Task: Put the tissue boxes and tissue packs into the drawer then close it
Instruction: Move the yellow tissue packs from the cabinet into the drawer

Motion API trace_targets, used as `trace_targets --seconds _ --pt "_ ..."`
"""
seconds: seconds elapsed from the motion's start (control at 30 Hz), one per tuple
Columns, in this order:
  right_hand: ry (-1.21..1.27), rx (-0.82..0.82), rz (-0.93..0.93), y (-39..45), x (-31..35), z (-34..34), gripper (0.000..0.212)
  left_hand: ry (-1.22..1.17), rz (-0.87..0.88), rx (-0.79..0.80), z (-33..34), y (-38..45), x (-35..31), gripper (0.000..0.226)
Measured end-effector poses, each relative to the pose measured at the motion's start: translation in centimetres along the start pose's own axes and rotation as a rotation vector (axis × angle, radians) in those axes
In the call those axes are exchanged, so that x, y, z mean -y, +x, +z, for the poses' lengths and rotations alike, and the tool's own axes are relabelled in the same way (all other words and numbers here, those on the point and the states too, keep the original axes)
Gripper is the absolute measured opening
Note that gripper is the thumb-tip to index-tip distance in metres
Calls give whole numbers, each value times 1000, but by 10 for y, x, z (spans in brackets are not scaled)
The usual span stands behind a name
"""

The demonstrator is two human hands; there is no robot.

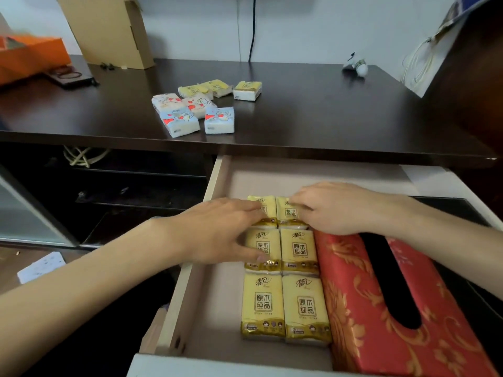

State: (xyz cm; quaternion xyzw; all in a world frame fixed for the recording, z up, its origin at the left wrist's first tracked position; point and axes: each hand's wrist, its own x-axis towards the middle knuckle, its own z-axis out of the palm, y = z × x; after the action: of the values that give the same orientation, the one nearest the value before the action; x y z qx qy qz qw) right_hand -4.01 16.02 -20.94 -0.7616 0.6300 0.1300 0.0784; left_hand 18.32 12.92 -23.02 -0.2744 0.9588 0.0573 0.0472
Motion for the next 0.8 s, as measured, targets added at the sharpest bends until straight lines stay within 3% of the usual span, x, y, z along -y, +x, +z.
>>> trace_targets --seconds 0.1,0.27,0.4,0.47,0.63,0.8 --pt "50 73 1 5 -6 6 35 74 -34 81 4 8 0 72" --pt "92 58 -6 1 -9 8 40 50 -10 59 10 5 3 80" --pt "113 26 -9 -1 -7 8 40 53 -6 33 9 6 2 66" --pt "143 -70 -14 -3 -7 5 37 19 -13 -9 3 7 4 59" --pt "479 -444 -20 -5 -9 -26 24 -111 -157 -285 -42 2 28 46" --pt "698 -604 -111 30 -4 -62 25 -250 -368 -688 -73 0 71 24"
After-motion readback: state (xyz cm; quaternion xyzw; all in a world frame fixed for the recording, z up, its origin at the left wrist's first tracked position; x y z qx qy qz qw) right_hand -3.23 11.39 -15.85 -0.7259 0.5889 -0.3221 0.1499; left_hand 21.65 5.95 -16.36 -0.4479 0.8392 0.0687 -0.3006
